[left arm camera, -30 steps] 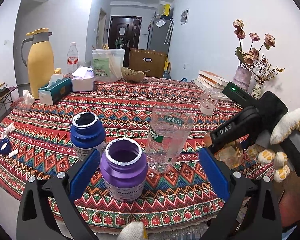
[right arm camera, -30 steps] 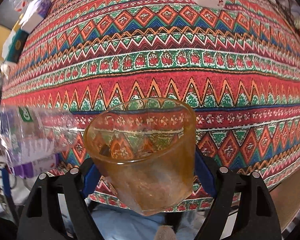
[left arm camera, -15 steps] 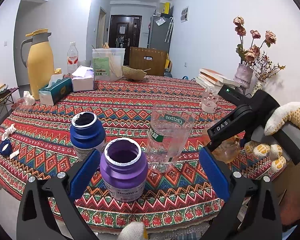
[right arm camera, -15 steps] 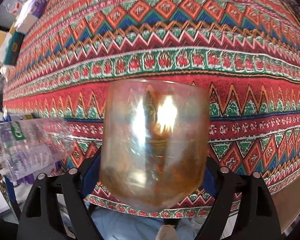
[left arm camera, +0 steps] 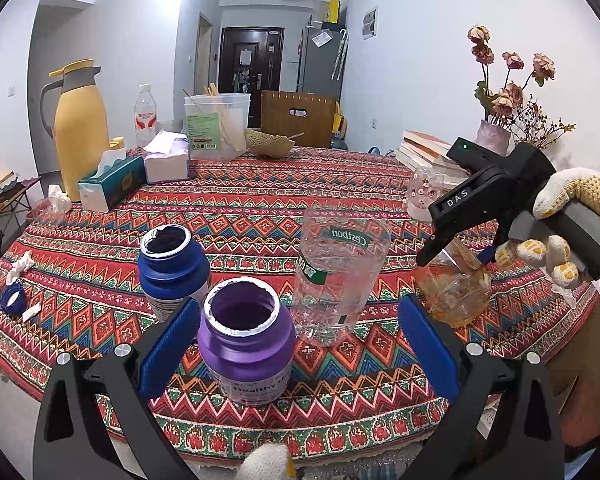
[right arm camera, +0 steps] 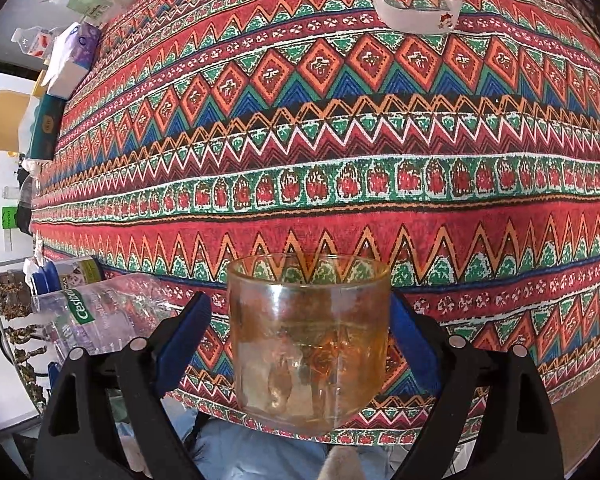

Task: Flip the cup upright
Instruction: 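Rotate the amber cup upright in the right gripper, opening facing up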

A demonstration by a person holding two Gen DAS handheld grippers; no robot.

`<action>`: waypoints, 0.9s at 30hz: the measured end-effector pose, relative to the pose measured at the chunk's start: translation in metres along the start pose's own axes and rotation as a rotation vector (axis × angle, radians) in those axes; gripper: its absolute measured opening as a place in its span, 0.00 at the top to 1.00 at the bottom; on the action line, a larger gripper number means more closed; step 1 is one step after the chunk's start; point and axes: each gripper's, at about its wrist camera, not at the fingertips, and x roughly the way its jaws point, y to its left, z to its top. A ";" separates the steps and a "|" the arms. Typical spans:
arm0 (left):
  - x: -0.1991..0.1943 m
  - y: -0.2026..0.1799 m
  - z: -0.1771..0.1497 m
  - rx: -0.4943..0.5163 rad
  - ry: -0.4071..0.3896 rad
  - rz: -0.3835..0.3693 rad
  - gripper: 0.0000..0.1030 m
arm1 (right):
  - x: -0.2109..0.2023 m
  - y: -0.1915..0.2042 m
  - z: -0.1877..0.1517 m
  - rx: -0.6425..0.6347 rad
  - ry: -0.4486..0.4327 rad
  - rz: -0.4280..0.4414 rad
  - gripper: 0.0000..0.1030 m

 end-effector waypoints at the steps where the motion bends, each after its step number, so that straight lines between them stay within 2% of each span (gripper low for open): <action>1: 0.000 0.000 0.000 0.000 0.001 0.001 0.07 | 0.000 -0.005 0.001 -0.001 0.005 0.001 0.18; 6: 0.001 -0.003 0.000 0.007 0.003 0.002 0.07 | 0.009 -0.003 -0.003 0.004 0.020 0.003 0.18; 9: 0.001 -0.002 0.000 0.006 0.003 0.006 0.07 | 0.009 0.006 -0.011 -0.019 0.012 -0.016 0.27; 17: -0.001 -0.004 0.000 0.011 0.000 0.005 0.07 | 0.014 0.011 -0.009 -0.027 -0.020 -0.005 0.27; 21: -0.002 -0.003 0.000 0.008 -0.001 0.010 0.07 | 0.008 0.018 -0.027 -0.079 -0.111 -0.018 0.27; 27: -0.002 -0.003 -0.001 0.009 0.007 0.012 0.07 | -0.001 0.022 -0.058 -0.144 -0.229 0.020 0.27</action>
